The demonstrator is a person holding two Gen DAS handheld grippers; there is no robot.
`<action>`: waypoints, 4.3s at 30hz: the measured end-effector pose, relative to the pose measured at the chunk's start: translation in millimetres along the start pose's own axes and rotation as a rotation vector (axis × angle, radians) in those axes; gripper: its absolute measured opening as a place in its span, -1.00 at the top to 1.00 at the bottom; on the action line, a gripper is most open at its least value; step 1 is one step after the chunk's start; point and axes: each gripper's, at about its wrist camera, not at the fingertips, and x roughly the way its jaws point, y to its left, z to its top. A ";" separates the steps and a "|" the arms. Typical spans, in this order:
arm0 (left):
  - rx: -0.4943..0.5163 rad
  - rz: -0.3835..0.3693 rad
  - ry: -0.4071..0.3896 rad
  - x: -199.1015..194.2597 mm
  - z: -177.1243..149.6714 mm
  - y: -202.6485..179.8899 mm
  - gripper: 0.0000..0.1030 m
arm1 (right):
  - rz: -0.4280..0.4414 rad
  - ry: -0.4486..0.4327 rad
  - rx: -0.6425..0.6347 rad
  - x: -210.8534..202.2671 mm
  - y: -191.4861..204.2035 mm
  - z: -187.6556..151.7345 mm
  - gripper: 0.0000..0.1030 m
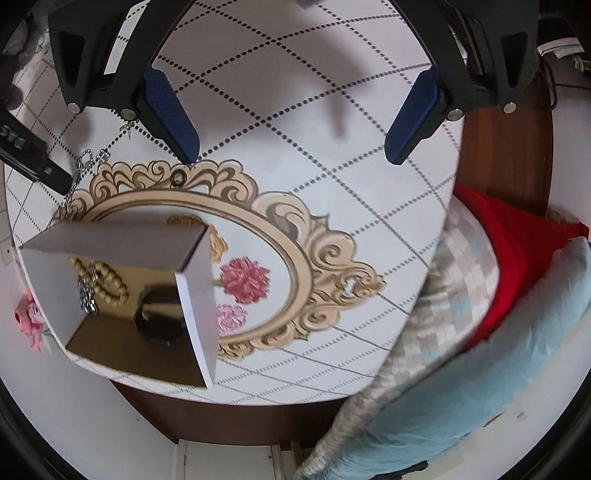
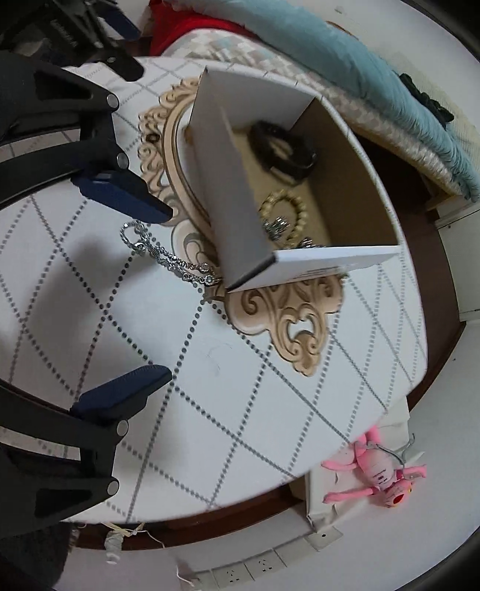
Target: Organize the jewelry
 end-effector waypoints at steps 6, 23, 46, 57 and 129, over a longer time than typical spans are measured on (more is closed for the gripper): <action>0.031 -0.028 0.014 12.3 -0.3 -15.6 -0.98 | -0.105 -0.058 -0.107 6.7 24.7 -3.3 0.44; 0.096 -0.124 0.017 18.2 -1.8 -47.8 -0.48 | -0.093 -0.023 -0.004 -16.4 -45.2 -35.5 0.93; 0.157 -0.193 -0.041 0.3 -9.5 -62.1 0.81 | -0.066 -0.040 0.001 -27.0 -36.2 -30.4 0.93; 0.137 -0.233 -0.193 -76.7 2.3 -45.2 0.81 | 0.060 -0.162 -0.056 -93.9 -4.9 -13.4 0.93; 0.018 -0.109 -0.167 -83.6 79.4 -23.9 -1.00 | -0.163 -0.174 -0.211 -102.7 36.1 74.4 -0.99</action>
